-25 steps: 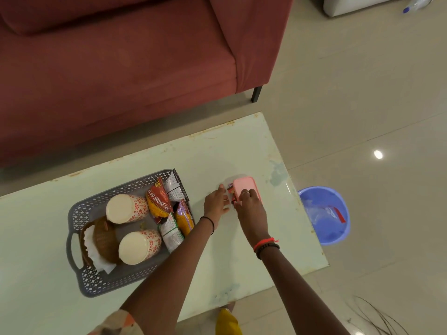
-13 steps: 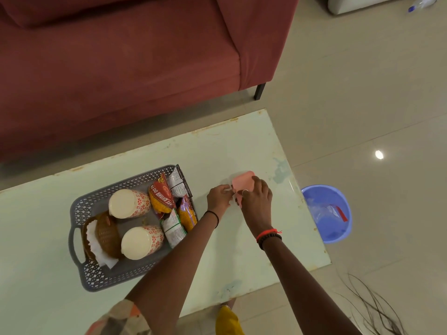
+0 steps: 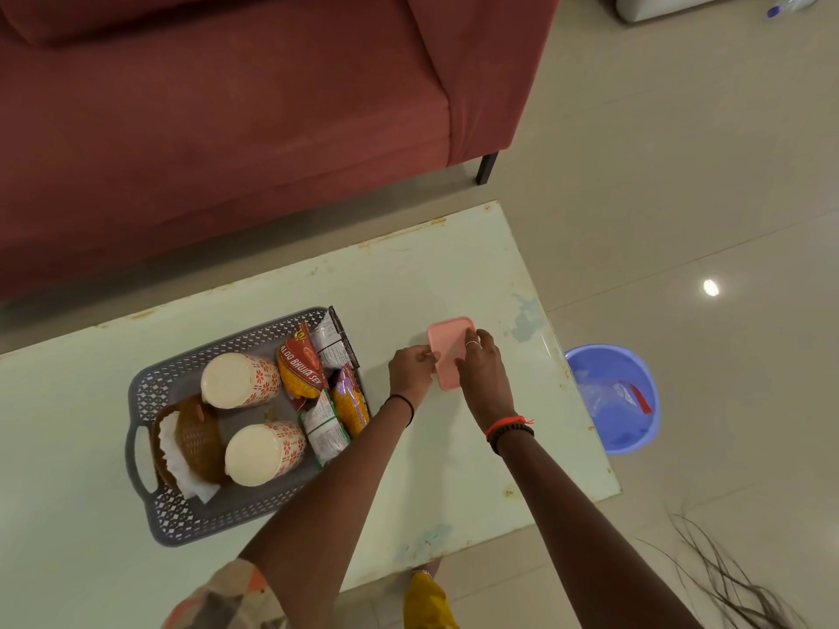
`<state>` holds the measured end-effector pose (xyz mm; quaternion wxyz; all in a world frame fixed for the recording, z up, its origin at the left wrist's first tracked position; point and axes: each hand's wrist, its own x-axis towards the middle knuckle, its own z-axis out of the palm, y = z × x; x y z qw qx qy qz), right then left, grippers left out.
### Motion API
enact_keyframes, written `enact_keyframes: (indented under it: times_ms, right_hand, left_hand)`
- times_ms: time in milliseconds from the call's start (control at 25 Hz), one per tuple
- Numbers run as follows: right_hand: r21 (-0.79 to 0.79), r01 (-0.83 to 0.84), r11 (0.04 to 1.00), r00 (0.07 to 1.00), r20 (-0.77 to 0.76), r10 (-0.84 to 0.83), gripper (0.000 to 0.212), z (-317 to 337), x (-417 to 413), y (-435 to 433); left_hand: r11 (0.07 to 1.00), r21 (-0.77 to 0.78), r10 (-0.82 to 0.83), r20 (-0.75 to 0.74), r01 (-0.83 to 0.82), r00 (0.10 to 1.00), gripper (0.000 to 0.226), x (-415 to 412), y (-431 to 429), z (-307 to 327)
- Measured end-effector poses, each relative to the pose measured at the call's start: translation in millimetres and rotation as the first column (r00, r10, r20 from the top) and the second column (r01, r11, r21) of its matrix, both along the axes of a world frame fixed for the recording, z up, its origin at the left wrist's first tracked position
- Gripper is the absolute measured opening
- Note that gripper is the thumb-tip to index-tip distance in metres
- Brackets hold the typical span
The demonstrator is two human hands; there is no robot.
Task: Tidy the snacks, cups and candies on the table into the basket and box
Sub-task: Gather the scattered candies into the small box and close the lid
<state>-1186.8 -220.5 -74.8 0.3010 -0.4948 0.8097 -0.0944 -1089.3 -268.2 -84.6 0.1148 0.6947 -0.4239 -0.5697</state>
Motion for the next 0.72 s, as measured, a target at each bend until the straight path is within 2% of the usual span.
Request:
enact_keyframes:
  times_ms: [160,240,320,440,520,600,720]
  right_hand:
    - [-0.014,0.008,1.0,0.999,-0.035,-0.008,0.049,-2.2,-4.5,1.4]
    - [-0.032,0.039,0.999,0.999,0.004,-0.039,0.048,-2.5,-7.3,3.3]
    - [-0.042,0.083,0.996,0.994,0.07,-0.08,0.047,-3.6,-12.7,3.0]
    - [-0.002,0.049,0.999,0.989,0.137,-0.048,0.057,-3.8,-22.2,2.8]
    - [0.017,0.123,0.992,0.96,0.25,-0.124,0.054,-3.3,-26.6,5.6]
    - [0.009,0.307,0.952,0.892,0.345,-0.291,0.049,-2.7,-27.4,9.7]
    - [0.123,0.53,0.839,0.751,0.393,-0.531,0.05,-5.1,-29.0,12.9]
  left_hand:
    - [1.0,-0.022,-0.011,0.026,0.011,1.0,0.03,-3.0,-2.9,2.7]
    - [0.997,-0.062,-0.045,0.021,0.047,0.999,0.041,-3.6,-4.7,4.9]
    - [0.984,-0.111,-0.139,0.023,0.141,0.99,0.056,-3.5,-5.7,6.2]
    - [0.936,-0.137,-0.306,0.132,0.323,0.943,0.059,-2.8,-4.3,7.1]
    - [0.906,-0.154,-0.362,0.204,0.395,0.91,0.059,-0.7,0.4,12.7]
    - [0.84,-0.238,-0.412,0.306,0.487,0.859,0.064,3.2,5.0,15.5]
    - [0.646,-0.25,-0.595,0.426,0.721,0.681,0.078,6.1,11.4,12.4]
